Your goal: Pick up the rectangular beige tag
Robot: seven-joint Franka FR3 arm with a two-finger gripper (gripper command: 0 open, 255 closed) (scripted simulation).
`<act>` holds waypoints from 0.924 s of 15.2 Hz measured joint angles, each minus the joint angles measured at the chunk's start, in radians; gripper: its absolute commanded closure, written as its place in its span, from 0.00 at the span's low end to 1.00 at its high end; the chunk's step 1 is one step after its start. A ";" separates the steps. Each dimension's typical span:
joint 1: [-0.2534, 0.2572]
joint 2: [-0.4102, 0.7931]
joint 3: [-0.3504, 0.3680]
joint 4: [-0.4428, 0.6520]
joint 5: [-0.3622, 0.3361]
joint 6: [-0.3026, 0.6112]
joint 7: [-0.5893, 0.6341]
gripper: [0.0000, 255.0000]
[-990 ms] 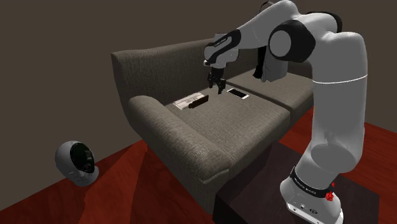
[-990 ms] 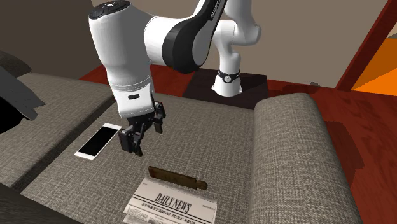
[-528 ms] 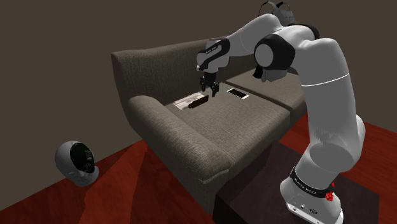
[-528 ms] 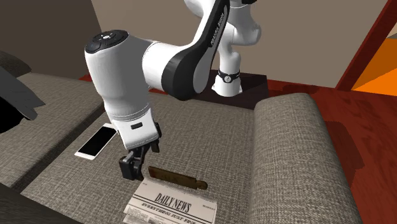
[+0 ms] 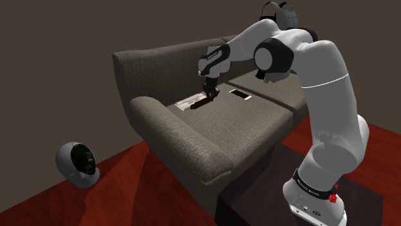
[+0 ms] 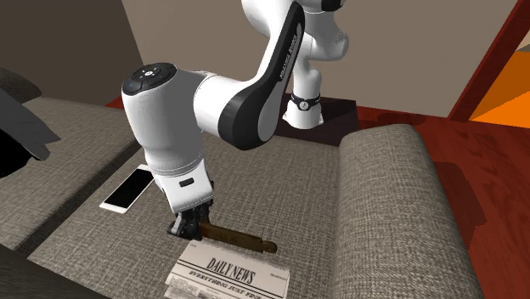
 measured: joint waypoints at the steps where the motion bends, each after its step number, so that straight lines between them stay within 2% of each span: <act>1: 0.000 0.000 0.000 0.000 0.000 0.000 0.000 1.00; 9: 0.001 -0.003 -0.001 0.000 -0.001 -0.002 0.001 1.00; 14: 0.004 -0.035 -0.008 0.015 -0.012 -0.048 0.008 1.00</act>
